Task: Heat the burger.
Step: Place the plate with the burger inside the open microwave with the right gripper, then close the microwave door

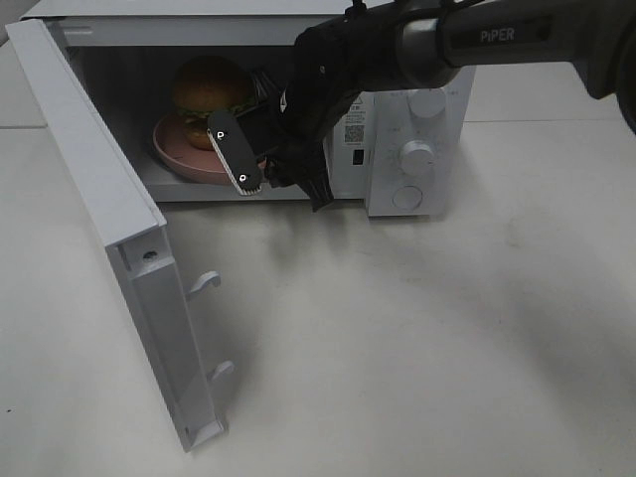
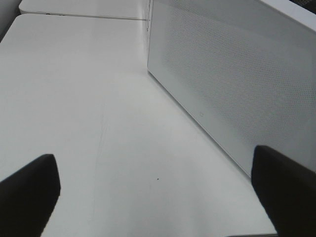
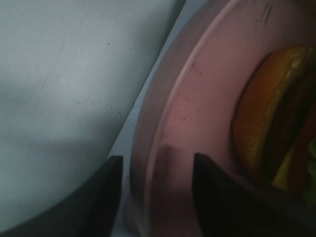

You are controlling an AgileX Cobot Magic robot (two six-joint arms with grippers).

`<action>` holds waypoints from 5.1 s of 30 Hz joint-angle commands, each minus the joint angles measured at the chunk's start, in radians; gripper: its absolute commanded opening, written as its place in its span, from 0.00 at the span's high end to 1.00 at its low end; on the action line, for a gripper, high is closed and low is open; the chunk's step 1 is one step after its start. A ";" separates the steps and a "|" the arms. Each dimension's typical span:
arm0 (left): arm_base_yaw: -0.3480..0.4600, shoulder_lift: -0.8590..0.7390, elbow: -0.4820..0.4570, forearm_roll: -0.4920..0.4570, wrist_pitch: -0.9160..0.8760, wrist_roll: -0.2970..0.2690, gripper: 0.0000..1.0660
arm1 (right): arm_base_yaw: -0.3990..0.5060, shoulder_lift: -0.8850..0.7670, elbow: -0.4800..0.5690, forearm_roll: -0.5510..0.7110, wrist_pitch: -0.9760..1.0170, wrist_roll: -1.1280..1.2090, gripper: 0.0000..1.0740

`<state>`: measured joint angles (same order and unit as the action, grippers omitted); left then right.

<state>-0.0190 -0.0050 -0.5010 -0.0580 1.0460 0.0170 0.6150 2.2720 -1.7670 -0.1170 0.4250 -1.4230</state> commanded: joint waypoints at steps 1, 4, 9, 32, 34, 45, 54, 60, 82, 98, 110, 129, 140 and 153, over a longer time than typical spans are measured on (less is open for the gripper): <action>-0.002 -0.024 0.004 -0.002 -0.009 0.004 0.08 | -0.006 0.004 -0.003 0.029 0.020 0.056 0.28; -0.002 -0.024 0.004 -0.002 -0.009 0.004 0.08 | -0.006 0.002 -0.003 0.032 0.051 0.084 0.23; -0.002 -0.024 0.004 -0.002 -0.009 0.004 0.08 | -0.005 -0.028 0.033 0.032 0.062 0.091 0.25; -0.002 -0.024 0.004 -0.002 -0.009 0.004 0.08 | -0.005 -0.369 0.515 0.018 -0.137 0.094 0.29; -0.002 -0.024 0.004 -0.002 -0.009 0.004 0.08 | -0.005 -0.384 0.530 0.018 -0.136 0.099 0.29; -0.002 -0.024 0.004 -0.002 -0.009 0.004 0.08 | -0.005 -0.548 0.684 0.018 -0.123 0.251 0.29; -0.002 -0.024 0.004 -0.002 -0.009 0.004 0.08 | -0.005 -0.692 0.794 0.018 0.008 0.393 0.29; -0.002 -0.024 0.004 -0.002 -0.009 0.004 0.08 | -0.005 -0.746 0.813 0.018 0.094 0.544 0.29; -0.002 -0.024 0.004 -0.002 -0.009 0.004 0.08 | -0.005 -1.072 0.811 0.017 0.620 1.288 0.29; -0.002 -0.024 0.004 -0.002 -0.009 0.004 0.08 | -0.009 -1.447 0.954 -0.012 0.713 1.328 0.29; -0.002 -0.024 0.004 -0.002 -0.009 0.004 0.08 | -0.235 -1.814 1.128 -0.002 0.682 1.337 0.29; -0.002 -0.024 0.004 -0.002 -0.009 0.004 0.08 | -0.532 -2.241 1.258 0.042 0.606 1.410 0.29; -0.002 -0.022 0.004 -0.002 -0.009 0.004 0.08 | -0.593 -2.302 1.261 0.037 0.607 1.409 0.29; -0.002 -0.022 0.004 -0.002 -0.009 0.004 0.08 | -0.589 -2.302 1.261 0.036 0.607 1.409 0.29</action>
<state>-0.0190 -0.0050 -0.5010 -0.0580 1.0460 0.0170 0.0280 -0.0040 -0.5090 -0.0750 1.0370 -0.0200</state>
